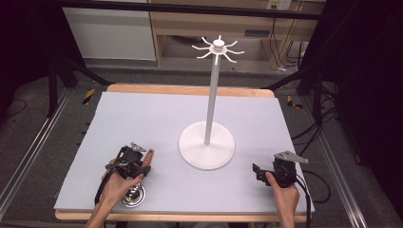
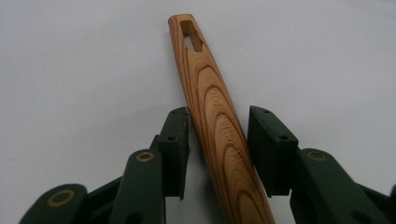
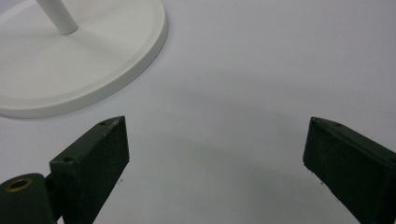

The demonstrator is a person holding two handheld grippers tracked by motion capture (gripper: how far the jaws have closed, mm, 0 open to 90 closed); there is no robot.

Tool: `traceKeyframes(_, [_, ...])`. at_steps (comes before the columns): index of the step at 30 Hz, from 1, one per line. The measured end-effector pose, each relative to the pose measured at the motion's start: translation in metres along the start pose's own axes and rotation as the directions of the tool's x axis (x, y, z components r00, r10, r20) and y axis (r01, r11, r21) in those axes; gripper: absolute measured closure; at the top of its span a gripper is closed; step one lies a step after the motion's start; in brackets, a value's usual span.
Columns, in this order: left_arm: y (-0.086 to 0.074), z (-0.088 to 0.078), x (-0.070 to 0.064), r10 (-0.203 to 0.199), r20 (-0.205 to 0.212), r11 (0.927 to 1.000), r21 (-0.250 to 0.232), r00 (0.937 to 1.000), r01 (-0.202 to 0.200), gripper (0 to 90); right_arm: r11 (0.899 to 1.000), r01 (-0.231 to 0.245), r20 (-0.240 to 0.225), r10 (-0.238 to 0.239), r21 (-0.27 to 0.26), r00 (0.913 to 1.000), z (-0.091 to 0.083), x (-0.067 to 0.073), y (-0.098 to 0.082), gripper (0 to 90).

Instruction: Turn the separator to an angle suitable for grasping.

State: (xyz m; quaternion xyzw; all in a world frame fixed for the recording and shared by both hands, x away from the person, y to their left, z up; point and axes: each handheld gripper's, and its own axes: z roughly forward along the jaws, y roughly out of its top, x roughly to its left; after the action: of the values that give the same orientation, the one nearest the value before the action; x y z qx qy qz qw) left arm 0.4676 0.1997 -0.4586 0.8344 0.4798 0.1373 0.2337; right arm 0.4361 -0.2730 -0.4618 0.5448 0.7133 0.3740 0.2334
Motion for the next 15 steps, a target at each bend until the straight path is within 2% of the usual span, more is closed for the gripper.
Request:
traceKeyframes(5, [0.0016, 0.0000, -0.0003, -0.023, -0.011, 0.9996, 0.014, 0.9997, 0.023, 60.4, 1.000, 0.007, 0.003, -0.007, 0.002, 1.0000, 0.0011, 0.0001, -0.0002, 7.4])
traceKeyframes(7, [0.0019, 0.0001, 0.0000, -0.033, -0.022, 0.9993, 0.013, 0.9992, 0.033, 63.8, 1.000, 0.007, 0.003, -0.007, 0.003, 1.0000, 0.0012, 0.0002, -0.0003, 7.4])
traceKeyframes(10, [0.0020, -0.0003, 0.0029, -0.047, -0.011, 0.9988, 0.016, 0.9988, 0.047, 67.5, 1.000, 0.003, 0.001, -0.003, 0.004, 1.0000, 0.0012, 0.0009, -0.0005, 7.4])
traceKeyframes(15, [0.0026, -0.0006, 0.0034, -0.033, -0.008, 0.9992, 0.023, 0.9994, 0.033, 68.0, 1.000, 0.006, -0.004, -0.006, 0.009, 1.0000, 0.0017, 0.0009, -0.0004, 7.4])
